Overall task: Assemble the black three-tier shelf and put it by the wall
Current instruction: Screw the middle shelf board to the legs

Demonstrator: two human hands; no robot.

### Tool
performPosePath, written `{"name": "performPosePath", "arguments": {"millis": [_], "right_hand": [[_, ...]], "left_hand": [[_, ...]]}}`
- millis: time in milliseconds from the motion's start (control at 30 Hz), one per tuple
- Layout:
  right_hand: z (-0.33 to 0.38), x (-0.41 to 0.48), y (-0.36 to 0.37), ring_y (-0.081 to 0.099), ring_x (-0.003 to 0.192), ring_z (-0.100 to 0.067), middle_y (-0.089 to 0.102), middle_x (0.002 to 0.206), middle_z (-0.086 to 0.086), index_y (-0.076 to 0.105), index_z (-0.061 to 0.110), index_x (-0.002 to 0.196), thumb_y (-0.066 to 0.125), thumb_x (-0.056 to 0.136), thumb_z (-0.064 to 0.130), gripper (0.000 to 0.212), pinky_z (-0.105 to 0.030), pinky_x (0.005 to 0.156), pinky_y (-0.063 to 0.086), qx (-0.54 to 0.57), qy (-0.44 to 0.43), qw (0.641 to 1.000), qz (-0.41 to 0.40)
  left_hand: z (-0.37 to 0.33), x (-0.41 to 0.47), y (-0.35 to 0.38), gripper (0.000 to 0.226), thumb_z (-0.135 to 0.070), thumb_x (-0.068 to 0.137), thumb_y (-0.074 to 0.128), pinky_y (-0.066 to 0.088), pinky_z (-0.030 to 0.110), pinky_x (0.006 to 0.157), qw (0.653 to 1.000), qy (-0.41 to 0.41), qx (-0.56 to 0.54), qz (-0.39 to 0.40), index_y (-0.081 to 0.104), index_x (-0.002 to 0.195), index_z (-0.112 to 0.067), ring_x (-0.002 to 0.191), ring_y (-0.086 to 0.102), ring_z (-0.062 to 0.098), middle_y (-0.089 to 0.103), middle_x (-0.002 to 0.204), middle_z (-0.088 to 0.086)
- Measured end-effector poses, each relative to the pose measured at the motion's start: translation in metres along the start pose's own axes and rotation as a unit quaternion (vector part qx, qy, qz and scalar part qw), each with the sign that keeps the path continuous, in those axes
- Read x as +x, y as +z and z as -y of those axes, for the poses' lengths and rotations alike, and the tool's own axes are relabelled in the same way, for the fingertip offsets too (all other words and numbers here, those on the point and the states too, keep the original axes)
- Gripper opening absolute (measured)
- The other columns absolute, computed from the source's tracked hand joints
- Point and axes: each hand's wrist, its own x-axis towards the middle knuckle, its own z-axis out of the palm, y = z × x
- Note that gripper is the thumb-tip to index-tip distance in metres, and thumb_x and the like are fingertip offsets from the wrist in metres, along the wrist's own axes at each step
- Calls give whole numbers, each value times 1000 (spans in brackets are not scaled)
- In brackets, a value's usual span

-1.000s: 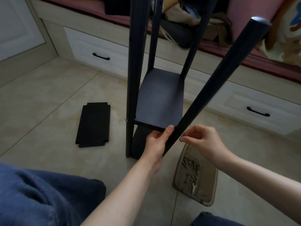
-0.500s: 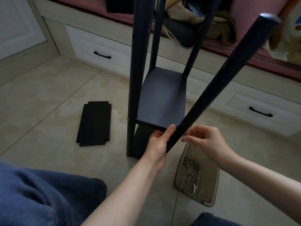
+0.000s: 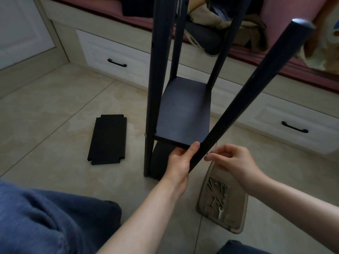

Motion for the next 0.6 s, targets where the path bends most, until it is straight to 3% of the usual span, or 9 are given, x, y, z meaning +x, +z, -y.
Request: {"name": "performPosePath", "arguments": {"millis": [267, 600], "right_hand": [[5, 1, 1, 67, 65, -6, 71, 70, 2, 67, 16, 73, 84, 73, 10, 19, -16, 60, 52, -97, -98, 990, -23], [2, 1, 0, 70, 65, -7, 74, 70, 4, 70, 15, 76, 84, 73, 15, 15, -14, 59, 51, -68, -76, 995, -13]], "left_hand": [[-1, 1, 5, 50, -40, 72, 76, 47, 46, 109, 1000, -4, -26, -16, 71, 112, -11, 108, 70, 25, 76, 107, 9], [-1, -2, 7, 47, -41, 75, 72, 45, 48, 110, 1000, 11, -9, -19, 71, 112, -11, 108, 70, 26, 76, 109, 11]]}}
